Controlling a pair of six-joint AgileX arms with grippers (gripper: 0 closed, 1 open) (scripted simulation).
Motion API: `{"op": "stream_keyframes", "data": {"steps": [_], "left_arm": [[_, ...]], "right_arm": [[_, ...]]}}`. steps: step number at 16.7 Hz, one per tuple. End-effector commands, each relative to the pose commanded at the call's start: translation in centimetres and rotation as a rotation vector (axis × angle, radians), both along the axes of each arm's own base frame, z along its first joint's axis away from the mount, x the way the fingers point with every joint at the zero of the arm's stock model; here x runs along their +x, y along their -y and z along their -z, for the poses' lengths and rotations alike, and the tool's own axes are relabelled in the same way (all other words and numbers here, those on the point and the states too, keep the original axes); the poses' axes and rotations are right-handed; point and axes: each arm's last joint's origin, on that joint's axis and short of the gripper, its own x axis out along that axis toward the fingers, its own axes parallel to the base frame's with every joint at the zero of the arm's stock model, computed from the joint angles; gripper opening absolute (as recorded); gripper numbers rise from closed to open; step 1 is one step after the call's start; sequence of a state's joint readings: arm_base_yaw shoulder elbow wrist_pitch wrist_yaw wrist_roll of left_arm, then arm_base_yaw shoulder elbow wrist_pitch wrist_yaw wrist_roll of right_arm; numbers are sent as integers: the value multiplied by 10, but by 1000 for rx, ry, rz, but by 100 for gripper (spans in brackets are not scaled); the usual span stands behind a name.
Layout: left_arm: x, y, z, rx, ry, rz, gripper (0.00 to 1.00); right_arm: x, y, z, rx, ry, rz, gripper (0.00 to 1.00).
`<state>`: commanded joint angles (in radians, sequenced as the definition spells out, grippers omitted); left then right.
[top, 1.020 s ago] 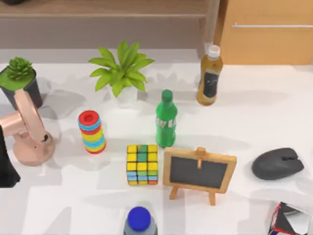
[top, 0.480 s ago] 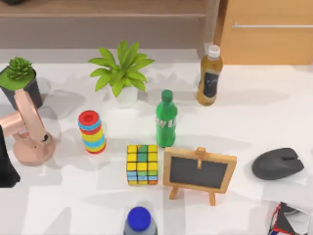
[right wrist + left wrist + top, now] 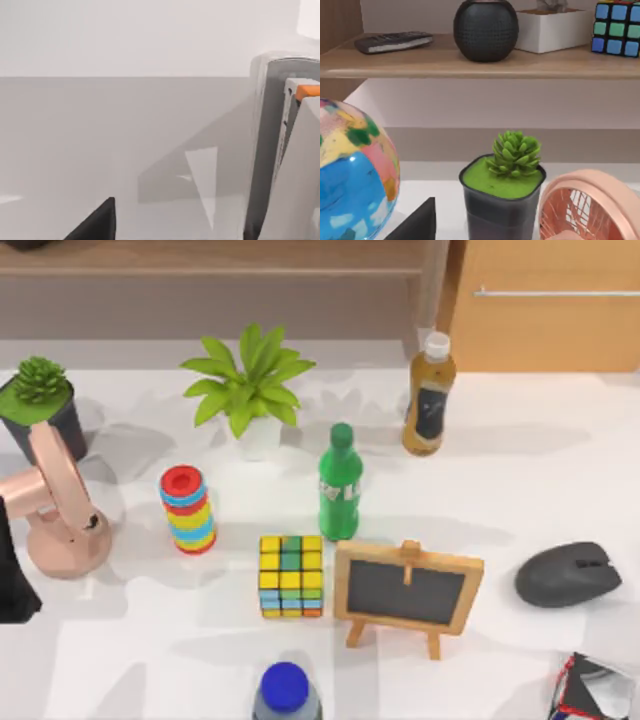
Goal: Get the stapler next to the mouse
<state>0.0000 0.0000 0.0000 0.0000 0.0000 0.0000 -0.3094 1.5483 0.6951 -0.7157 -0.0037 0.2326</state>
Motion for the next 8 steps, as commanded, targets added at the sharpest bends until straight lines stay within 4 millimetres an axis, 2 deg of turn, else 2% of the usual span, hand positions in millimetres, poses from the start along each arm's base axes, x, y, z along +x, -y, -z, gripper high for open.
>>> {"op": "stream_keyframes", "data": {"steps": [4,8], "left_arm": [[0,0,0,0,0,0,100],[0,0,0,0,0,0,100]], "right_arm": [[0,0,1,0,-1,0,100],[0,0,1,0,-1,0,70]]}}
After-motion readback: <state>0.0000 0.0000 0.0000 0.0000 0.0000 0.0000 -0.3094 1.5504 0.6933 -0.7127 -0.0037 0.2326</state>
